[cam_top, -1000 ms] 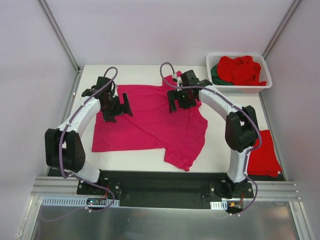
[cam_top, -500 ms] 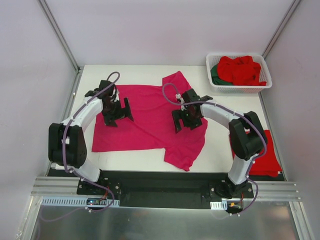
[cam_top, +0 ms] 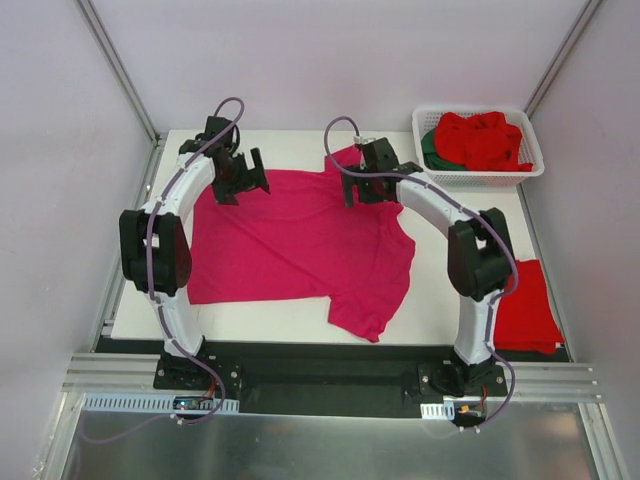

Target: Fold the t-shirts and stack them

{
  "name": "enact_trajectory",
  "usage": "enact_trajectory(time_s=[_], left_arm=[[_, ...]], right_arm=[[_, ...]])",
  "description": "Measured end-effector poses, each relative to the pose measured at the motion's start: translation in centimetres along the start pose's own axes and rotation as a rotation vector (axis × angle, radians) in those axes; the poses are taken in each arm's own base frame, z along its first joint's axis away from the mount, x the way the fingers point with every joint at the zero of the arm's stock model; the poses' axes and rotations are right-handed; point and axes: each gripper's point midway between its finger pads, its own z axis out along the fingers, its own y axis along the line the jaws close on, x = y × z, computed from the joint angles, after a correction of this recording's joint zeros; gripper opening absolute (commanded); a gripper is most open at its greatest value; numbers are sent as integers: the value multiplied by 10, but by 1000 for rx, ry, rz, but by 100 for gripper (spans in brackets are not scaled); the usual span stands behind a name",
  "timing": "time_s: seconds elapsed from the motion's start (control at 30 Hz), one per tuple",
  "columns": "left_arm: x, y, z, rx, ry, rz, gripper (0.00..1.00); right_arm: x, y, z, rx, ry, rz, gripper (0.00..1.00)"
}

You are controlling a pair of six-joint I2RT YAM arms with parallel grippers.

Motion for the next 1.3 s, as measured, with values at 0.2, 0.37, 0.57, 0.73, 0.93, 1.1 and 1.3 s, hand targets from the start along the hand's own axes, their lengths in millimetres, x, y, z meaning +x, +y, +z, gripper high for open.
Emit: enact_trajectory(time_s=[0.2, 0.37, 0.57, 0.73, 0.93, 1.1, 1.3], left_arm=[[-2, 5, 20, -12, 32, -9, 99], [-2, 5, 20, -9, 26, -3, 99], [4, 6, 16, -3, 33, -3, 99], [3, 0, 7, 22, 18, 3, 99], [5, -3, 6, 31, 18, 10, 99], [16, -5, 8, 33, 39, 20, 99], [21, -5, 1, 36, 35, 27, 99]], right_arm=[[21, -10, 69, 5, 89, 35, 95], [7, -17, 78, -17, 61, 74, 97], [2, -27, 82, -16, 62, 92, 98], [-2, -25, 90, -49, 53, 95, 98], [-20, -19, 102, -93, 27, 89, 100], [-39, -15, 113, -120, 8, 90, 100], [-62, -15, 126, -143, -19, 96, 96]])
